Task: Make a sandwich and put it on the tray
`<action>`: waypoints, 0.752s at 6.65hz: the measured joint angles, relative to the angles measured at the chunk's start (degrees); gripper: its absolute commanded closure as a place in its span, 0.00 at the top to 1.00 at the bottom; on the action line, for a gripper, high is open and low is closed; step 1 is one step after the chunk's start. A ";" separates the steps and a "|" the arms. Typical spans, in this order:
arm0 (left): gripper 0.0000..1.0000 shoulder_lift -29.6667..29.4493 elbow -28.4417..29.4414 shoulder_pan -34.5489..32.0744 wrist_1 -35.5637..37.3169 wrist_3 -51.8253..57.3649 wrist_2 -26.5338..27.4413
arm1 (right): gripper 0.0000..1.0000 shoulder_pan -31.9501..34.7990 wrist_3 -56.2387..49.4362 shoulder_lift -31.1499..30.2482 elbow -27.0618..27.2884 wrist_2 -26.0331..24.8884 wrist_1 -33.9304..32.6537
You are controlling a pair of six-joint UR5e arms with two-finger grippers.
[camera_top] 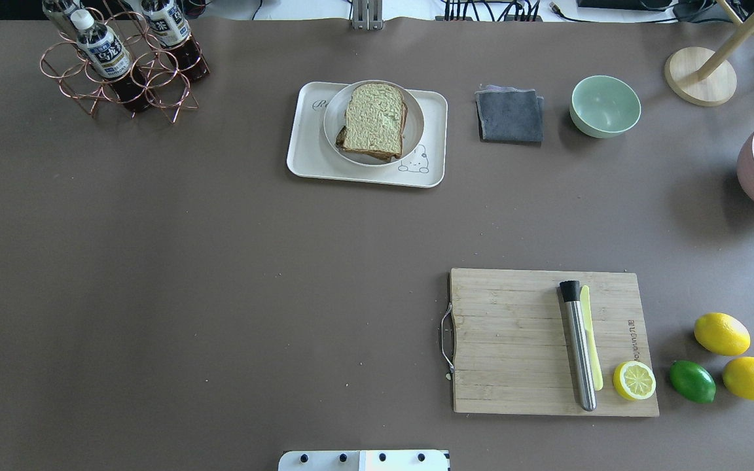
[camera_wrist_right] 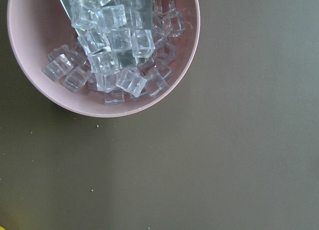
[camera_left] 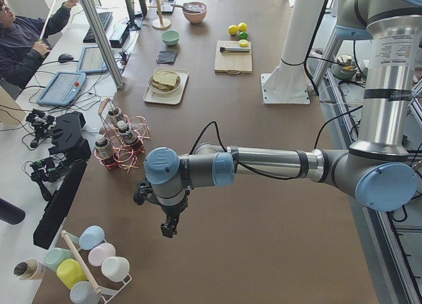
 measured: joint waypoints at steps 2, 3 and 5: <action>0.98 1.19 -0.14 -0.06 -1.09 -0.10 -0.02 | 1.00 0.00 -0.05 -0.29 -0.08 0.06 0.00; 0.98 1.34 -0.08 -0.06 -1.21 -0.09 -0.08 | 1.00 0.00 -0.06 -0.31 -0.19 0.06 0.00; 0.98 1.46 0.00 -0.06 -1.26 -0.03 -0.16 | 1.00 0.00 -0.07 -0.36 -0.32 0.07 0.00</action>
